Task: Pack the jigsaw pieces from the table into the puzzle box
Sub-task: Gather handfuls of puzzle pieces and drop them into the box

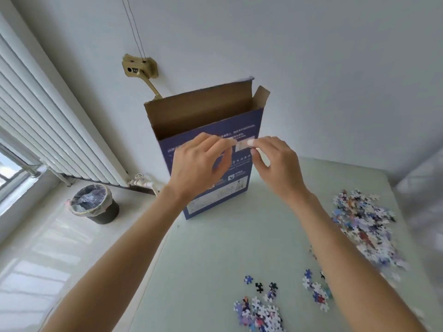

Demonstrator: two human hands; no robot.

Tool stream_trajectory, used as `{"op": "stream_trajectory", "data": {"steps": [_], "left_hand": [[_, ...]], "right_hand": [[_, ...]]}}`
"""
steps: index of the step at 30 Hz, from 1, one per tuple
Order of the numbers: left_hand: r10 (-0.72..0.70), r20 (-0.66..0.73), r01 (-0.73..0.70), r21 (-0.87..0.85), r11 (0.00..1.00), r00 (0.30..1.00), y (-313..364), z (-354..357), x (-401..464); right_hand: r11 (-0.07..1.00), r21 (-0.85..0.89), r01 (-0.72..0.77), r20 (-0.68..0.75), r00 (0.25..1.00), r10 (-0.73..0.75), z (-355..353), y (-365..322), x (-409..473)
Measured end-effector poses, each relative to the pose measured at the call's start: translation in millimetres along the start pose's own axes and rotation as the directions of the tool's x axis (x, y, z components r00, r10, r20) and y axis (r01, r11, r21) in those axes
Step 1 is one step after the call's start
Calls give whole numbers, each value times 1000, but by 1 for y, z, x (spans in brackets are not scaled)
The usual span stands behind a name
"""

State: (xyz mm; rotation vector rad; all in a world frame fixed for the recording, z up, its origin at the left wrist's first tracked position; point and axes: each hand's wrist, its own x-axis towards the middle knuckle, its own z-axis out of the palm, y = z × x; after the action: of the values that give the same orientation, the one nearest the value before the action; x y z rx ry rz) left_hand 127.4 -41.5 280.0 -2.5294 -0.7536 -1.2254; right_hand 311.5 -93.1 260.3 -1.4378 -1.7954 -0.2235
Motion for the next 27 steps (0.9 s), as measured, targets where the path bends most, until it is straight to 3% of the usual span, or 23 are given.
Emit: {"op": "stream_trajectory", "data": {"steps": [3,6,8,11,14,16,18,24,27], "left_hand": [[-31,69,47,-244,969,997,50,26,-38],[-144,318,251,-326,911,937,98,60,-88],[-191,572,391,-249,886,797,122,85,-126],[-267,841,524,-23,851,470,162,121,-187],[-362,892,540,170,824,271,185,130,-242],[-432,879,544,267,795,200,199,128,-273],[-478,856,557,304,773,195,218,125,-296],[-478,811,575,226,787,336,266,141,-311],[-431,819,530,190,826,378,291,160,-302]], "right_hand": [[981,-59,-184,33,982,186,-17,18,-91],[902,-141,-408,194,882,429,-39,37,-189],[815,-176,-552,281,765,579,-53,49,-245],[665,-222,-713,322,590,740,-77,69,-327],[528,-260,-808,280,461,842,-95,86,-387],[457,-302,-836,252,393,885,-107,98,-423],[420,-358,-834,235,355,905,-118,112,-456],[359,-484,-798,111,350,930,-139,126,-508],[187,-441,-878,-14,215,977,-137,122,-522]]}}
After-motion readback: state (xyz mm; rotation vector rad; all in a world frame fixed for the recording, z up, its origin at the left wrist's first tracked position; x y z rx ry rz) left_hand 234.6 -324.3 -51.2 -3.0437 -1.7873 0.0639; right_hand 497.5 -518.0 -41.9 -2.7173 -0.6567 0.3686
